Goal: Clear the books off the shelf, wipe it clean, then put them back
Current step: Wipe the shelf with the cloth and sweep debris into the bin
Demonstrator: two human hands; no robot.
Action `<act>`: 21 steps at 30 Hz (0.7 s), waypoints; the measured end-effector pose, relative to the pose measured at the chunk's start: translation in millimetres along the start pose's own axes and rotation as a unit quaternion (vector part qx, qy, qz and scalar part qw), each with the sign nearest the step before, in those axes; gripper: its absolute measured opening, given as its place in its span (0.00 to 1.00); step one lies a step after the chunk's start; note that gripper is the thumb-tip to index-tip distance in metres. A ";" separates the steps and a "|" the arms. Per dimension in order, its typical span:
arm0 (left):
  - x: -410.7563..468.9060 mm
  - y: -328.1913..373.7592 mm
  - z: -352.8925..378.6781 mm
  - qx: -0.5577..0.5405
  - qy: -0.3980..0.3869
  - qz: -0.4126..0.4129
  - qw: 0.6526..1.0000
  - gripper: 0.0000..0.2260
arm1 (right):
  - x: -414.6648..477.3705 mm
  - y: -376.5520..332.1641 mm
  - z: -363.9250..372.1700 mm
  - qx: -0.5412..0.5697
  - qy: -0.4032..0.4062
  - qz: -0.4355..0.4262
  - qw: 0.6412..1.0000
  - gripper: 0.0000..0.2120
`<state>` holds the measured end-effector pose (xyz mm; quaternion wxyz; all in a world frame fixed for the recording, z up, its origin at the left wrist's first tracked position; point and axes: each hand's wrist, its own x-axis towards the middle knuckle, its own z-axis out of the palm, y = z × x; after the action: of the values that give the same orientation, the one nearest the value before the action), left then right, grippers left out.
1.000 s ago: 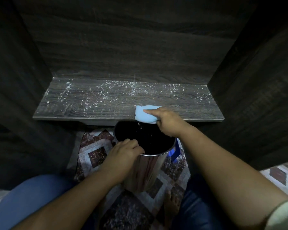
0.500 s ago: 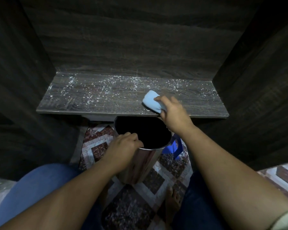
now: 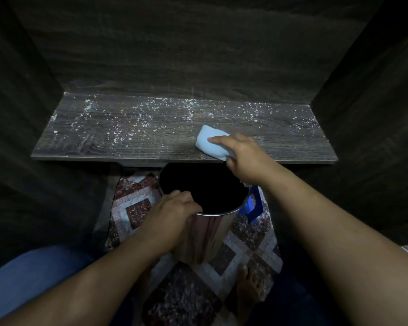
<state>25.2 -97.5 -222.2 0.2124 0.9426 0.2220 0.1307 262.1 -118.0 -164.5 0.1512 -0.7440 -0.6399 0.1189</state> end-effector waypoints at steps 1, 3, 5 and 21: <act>-0.2 1.2 -0.5 0.005 0.004 0.002 1.000 0.12 | -2.5 -0.5 -0.6 0.002 -0.006 -0.005 1.000 0.29; -0.1 4.6 -1.6 0.012 0.009 0.003 1.000 0.12 | -7.0 -3.5 -3.9 0.011 -0.025 -0.013 1.000 0.28; 0.2 7.3 -2.2 0.021 0.011 0.001 1.000 0.13 | -11.0 -6.9 -12.3 0.025 -0.050 -0.020 0.998 0.26; 1.9 4.7 4.3 0.020 0.016 0.012 1.000 0.16 | -16.7 -18.4 -6.9 0.041 -0.041 -0.026 0.998 0.26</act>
<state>30.0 -101.9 -223.5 0.1880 0.9471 0.2170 0.1437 245.2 -132.5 -151.4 0.1580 -0.7145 -0.6596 0.1715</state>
